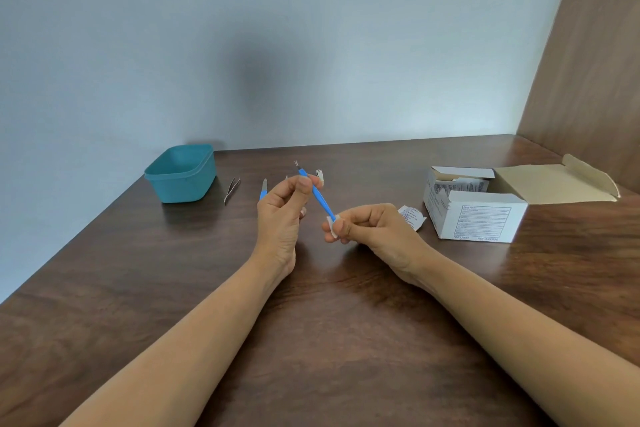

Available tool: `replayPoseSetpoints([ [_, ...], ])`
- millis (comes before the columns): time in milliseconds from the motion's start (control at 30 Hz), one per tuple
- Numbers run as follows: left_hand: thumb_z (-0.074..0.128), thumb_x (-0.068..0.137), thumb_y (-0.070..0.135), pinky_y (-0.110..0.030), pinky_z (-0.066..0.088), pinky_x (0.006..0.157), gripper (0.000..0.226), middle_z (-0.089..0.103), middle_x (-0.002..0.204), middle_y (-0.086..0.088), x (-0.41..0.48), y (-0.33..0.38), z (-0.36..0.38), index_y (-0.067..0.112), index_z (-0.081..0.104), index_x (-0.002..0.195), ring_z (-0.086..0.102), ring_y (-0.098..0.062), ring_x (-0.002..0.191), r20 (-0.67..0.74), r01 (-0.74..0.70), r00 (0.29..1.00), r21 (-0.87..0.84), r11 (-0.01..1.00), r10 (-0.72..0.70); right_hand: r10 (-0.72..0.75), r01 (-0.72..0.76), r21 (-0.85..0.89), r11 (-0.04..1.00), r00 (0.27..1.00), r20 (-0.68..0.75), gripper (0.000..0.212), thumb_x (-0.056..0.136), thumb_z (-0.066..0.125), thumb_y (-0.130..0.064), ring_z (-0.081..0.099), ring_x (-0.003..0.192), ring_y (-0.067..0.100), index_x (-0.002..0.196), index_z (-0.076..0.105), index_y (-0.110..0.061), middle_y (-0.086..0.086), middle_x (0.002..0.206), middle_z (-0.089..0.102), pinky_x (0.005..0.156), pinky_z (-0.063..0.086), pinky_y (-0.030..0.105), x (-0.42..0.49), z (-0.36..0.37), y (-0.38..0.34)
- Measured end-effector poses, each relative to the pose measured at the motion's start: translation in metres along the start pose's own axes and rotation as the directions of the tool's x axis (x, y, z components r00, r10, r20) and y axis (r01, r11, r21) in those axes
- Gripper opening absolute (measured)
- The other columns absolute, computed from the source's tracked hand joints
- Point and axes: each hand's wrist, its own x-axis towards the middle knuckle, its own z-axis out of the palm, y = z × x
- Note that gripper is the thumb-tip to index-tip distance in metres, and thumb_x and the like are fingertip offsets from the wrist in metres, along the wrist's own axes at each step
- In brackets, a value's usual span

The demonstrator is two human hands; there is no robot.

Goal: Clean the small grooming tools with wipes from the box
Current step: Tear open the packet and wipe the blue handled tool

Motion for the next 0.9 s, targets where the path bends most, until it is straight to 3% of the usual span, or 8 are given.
replayPoseSetpoints([
  [100,0.065,0.072,0.039,-0.028,0.037,0.072,0.022,0.071,0.084,0.012,-0.0008,0.0007,0.0006,0.019,0.069,0.080,0.052,0.003,0.063,0.006,0.002,1.000,0.001,1.000,-0.002,0.022,-0.022,-0.013,1.000,0.998,-0.051,0.007,0.079,0.073,-0.007,0.066,0.078,0.008,0.085,0.075,-0.005,0.011,0.083,0.074,0.077,0.051,0.019,0.0007,0.0004,0.0030],
  [267,0.063,0.074,0.039,-0.024,0.035,0.068,0.022,0.071,0.083,0.014,0.0004,-0.0011,-0.0002,0.019,0.069,0.082,0.051,0.004,0.061,0.011,-0.012,1.000,0.008,1.000,0.012,-0.002,-0.009,-0.109,0.994,0.995,-0.103,0.011,0.085,0.069,-0.017,0.065,0.067,0.007,0.080,0.075,-0.009,0.005,0.070,0.072,0.064,0.048,0.016,0.0004,0.0028,0.0044],
  [533,0.058,0.088,0.031,-0.023,0.034,0.066,0.016,0.069,0.084,0.013,0.0029,-0.0024,-0.0012,0.022,0.069,0.080,0.050,0.003,0.062,0.009,-0.011,1.000,0.002,1.000,0.011,-0.001,0.001,-0.041,0.999,1.000,0.003,0.025,0.096,0.050,-0.010,0.063,0.068,0.000,0.093,0.069,0.006,-0.004,0.080,0.071,0.067,0.047,0.014,-0.0008,0.0008,0.0017],
  [700,0.057,0.082,0.038,-0.025,0.036,0.070,0.022,0.067,0.078,0.017,0.0012,-0.0015,-0.0017,0.019,0.067,0.084,0.050,0.001,0.062,0.037,-0.032,0.999,0.055,0.998,0.030,0.011,-0.011,-0.006,1.000,1.000,0.002,0.012,0.089,0.062,-0.011,0.067,0.081,0.009,0.090,0.073,-0.008,0.007,0.087,0.074,0.072,0.049,0.019,-0.0002,-0.0005,0.0005],
  [900,0.059,0.079,0.038,-0.028,0.037,0.073,0.019,0.070,0.084,0.014,0.0003,-0.0011,-0.0006,0.022,0.068,0.081,0.052,0.002,0.062,0.062,-0.037,0.997,0.044,0.998,0.034,0.031,-0.031,-0.013,0.999,0.998,-0.056,0.008,0.083,0.070,-0.010,0.066,0.076,0.012,0.086,0.074,-0.004,0.011,0.078,0.074,0.069,0.049,0.019,0.0001,-0.0003,0.0006],
])
